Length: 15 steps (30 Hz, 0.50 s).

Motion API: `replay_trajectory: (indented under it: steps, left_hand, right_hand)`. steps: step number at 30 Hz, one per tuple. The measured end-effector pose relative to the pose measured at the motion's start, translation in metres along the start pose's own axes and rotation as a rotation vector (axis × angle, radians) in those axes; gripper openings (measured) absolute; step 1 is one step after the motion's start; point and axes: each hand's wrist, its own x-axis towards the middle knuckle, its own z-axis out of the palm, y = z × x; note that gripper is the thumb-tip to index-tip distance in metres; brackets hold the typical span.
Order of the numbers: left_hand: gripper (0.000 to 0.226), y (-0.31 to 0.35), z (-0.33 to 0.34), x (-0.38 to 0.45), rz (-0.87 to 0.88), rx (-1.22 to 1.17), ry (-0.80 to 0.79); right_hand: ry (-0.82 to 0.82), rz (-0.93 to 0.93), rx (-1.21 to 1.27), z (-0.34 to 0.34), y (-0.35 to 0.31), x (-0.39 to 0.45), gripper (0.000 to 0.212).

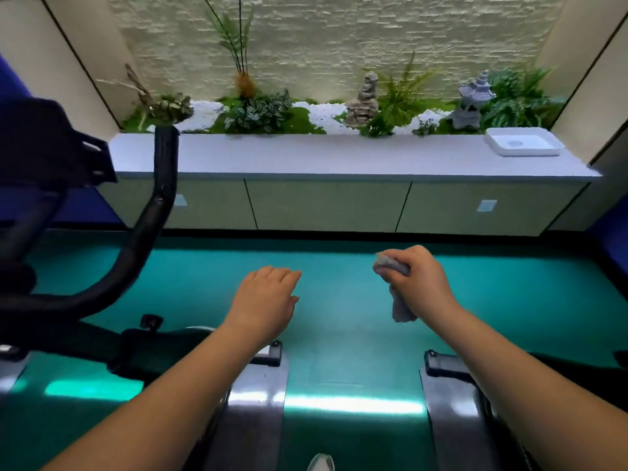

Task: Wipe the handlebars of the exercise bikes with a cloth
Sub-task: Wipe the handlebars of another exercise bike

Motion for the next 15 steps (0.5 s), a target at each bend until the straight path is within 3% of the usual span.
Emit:
replay_trajectory:
  steps: [4,9,13,15]
  left_hand:
    - [0.051,0.000,-0.007,-0.044,-0.073,-0.048,0.047]
    - [0.050,-0.001,-0.018,-0.102,-0.157,-0.047,0.127]
    - [0.050,-0.012,-0.031,-0.133,-0.220,-0.051,0.199]
    - [0.050,-0.021,-0.039,-0.144,-0.248,-0.037,0.222]
  right_hand:
    - [-0.032,-0.065,0.014,0.010,-0.016,-0.011,0.018]
    - [-0.088,-0.176,0.085,0.023,-0.054,-0.034,0.008]
    - [-0.114,-0.271,0.124,0.038,-0.084,-0.038,0.020]
    - [-0.114,-0.306,0.149,0.045,-0.103,-0.040,0.015]
